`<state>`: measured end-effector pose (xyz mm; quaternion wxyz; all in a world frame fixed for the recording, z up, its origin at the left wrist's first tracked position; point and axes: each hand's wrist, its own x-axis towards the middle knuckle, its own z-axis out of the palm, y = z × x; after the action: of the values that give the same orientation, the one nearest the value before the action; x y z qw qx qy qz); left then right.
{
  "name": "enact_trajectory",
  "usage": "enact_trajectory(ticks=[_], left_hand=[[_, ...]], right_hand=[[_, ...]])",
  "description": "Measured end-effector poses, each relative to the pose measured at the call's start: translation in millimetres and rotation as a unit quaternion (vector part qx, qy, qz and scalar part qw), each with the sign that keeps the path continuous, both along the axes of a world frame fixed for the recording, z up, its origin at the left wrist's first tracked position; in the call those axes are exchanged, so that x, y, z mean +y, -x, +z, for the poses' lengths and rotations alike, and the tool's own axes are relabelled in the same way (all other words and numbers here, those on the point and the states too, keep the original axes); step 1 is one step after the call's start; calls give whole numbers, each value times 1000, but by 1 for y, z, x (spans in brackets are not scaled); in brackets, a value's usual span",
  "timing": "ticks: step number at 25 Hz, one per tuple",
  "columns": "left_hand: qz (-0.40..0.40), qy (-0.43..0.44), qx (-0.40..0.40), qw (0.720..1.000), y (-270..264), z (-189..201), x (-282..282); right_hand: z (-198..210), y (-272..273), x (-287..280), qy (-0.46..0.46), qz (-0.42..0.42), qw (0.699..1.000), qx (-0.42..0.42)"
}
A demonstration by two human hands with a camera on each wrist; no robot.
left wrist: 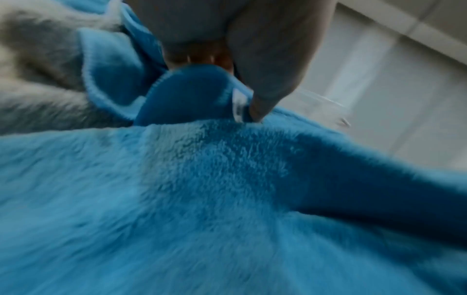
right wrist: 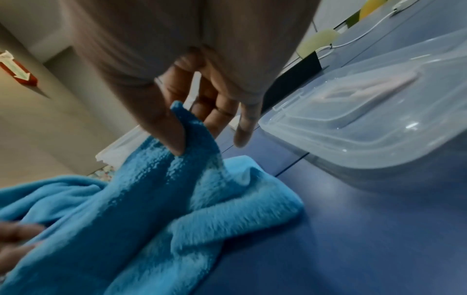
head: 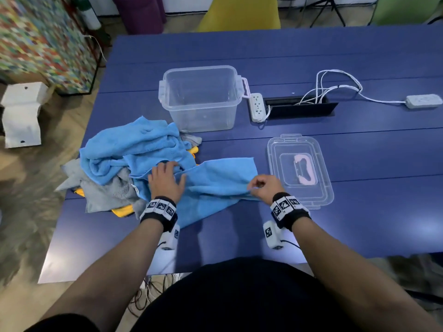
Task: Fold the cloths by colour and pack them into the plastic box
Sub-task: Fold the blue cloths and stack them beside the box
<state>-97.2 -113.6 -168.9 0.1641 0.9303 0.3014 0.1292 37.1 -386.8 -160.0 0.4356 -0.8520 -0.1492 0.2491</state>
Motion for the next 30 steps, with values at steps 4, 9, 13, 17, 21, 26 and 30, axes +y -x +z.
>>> enact_trajectory(ticks=[4,9,13,17,21,26,30], left_hand=[[-177,48,110,977,13,-19,-37],[-184,172,248,935,51,-28,-43],[-233,152,349,895,60,-9,-34],[-295,130,381,867,64,-8,-21],[-198,213,287,913,66,-12,-5],[-121,312,381,862,81,-28,19],[-182,305,498,791,88,-25,20]], right_hand=[[-10,7,-13,316,258,910,73],[-20,20,-28,450,276,836,148],[-7,17,-7,305,178,916,192],[-5,-5,4,133,-91,986,48],[-16,5,8,48,-146,977,149],[-23,24,-5,328,-26,936,125],[-24,28,-17,413,44,896,157]])
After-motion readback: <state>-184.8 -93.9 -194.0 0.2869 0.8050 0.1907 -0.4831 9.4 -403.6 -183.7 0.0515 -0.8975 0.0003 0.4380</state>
